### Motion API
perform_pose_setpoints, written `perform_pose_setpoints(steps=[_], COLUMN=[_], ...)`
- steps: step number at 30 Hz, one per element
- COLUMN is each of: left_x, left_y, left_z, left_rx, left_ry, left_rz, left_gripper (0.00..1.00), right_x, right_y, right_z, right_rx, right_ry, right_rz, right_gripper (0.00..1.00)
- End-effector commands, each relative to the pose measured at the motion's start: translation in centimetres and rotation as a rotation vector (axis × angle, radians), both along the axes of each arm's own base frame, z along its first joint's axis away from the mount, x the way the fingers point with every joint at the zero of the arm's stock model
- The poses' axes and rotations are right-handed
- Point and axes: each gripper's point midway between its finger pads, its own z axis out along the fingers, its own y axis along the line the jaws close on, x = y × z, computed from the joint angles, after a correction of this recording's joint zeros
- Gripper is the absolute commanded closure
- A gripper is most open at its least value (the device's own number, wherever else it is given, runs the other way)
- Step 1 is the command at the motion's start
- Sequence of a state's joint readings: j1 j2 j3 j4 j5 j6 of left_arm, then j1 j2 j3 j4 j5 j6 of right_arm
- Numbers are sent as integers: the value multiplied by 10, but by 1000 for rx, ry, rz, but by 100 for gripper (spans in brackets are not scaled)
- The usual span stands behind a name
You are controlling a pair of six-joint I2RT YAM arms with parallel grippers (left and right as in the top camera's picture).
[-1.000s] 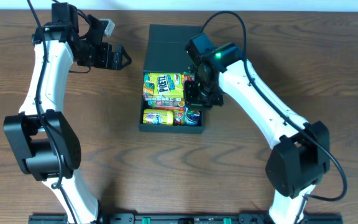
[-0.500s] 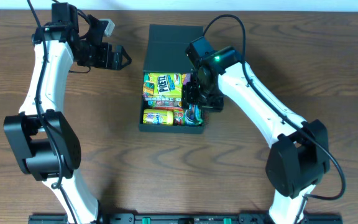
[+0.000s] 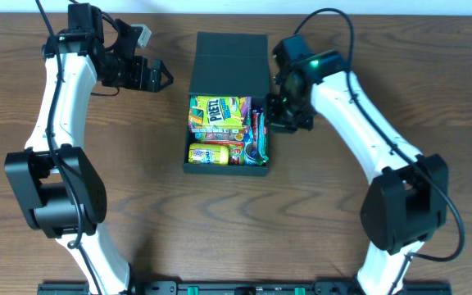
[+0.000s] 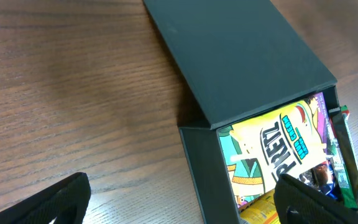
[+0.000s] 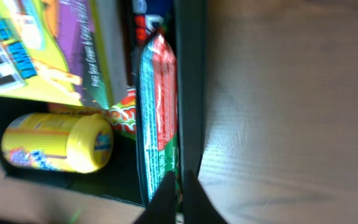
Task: Pack container
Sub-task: 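Grasp the red KitKat bar and lower it into the box's right side, then push the KitKat bar down into the box with the right gripper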
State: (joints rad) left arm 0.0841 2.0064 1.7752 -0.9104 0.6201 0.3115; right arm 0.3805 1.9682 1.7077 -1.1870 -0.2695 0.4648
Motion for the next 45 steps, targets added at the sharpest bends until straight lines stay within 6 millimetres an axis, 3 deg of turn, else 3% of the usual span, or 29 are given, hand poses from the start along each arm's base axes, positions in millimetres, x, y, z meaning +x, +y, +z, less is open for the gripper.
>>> perform_pose_setpoints(steps=[1,7,14,24,28,32,35,39,45], left_x=[4,4,4,4,4,4,4,3,3], left_y=[2,2,2,2,2,2,2,2,2], left_z=[17,17,17,17,17,17,17,17,16], left_rx=[14,14,14,14,14,14,14,14,14], left_ry=[-46,-47,-48,-48,-48,-48,-48,-44,-41], left_rz=[3,3,2,3,3,2,2,2,2], left_gripper=[5,4,4,5,5,5,5,5,4], right_x=[-5,-28,-47,-41,-36,-27,-13,7,24], right_y=[26,40,34,29,38,61,68,57,21], right_z=[19,14,-20,-44,-37,-2,23,32,11], right_rx=[185,312,308,270,321,494,550,546,372], right_ry=[-42,-21,51,11,-14,-89,-170,-229,-206], right_rz=[227,401,393,391,396,461,498,471,349], right_gripper=[98,98,98,98,98,98,99,99,98])
